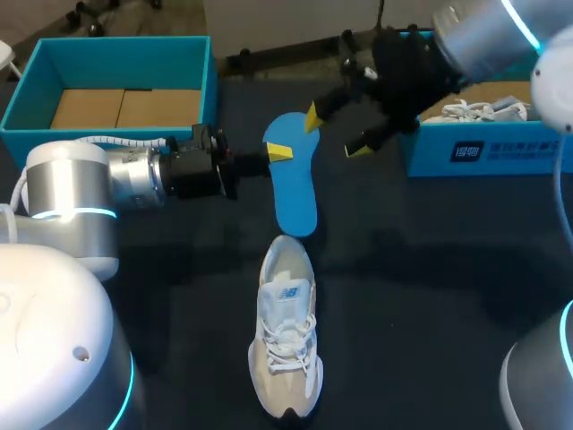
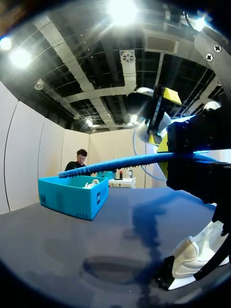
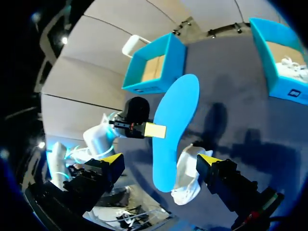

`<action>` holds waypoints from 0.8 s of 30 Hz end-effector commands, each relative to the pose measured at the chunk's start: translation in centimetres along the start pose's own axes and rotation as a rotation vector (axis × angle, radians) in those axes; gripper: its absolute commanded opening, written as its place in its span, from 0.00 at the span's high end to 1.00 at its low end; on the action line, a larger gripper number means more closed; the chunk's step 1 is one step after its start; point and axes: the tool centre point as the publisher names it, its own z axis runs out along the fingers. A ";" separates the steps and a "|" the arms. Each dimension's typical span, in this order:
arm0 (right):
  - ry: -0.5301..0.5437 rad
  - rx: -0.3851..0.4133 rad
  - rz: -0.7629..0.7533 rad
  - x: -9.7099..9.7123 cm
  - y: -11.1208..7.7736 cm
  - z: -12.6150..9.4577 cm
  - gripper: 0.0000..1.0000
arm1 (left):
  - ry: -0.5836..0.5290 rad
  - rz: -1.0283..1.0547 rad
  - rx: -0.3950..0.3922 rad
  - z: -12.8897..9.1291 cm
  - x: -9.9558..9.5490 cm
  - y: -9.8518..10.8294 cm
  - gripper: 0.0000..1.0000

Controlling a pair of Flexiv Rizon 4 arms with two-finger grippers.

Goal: Take the shoe out of the shoebox, open the shoe tongue, remove and reinsert the insole, then place the shoe into the shoebox

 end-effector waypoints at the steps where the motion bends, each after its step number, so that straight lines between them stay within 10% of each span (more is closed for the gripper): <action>1: 0.651 -0.012 -0.002 -0.8 -0.4 0.1 0.00 | -0.002 0.000 0.000 0.0 0.0 0.0 1.00; 24: 0.728 -0.013 -0.002 -1.8 0.1 0.6 0.00 | 0.061 0.241 -0.028 -0.7 1.6 0.2 1.00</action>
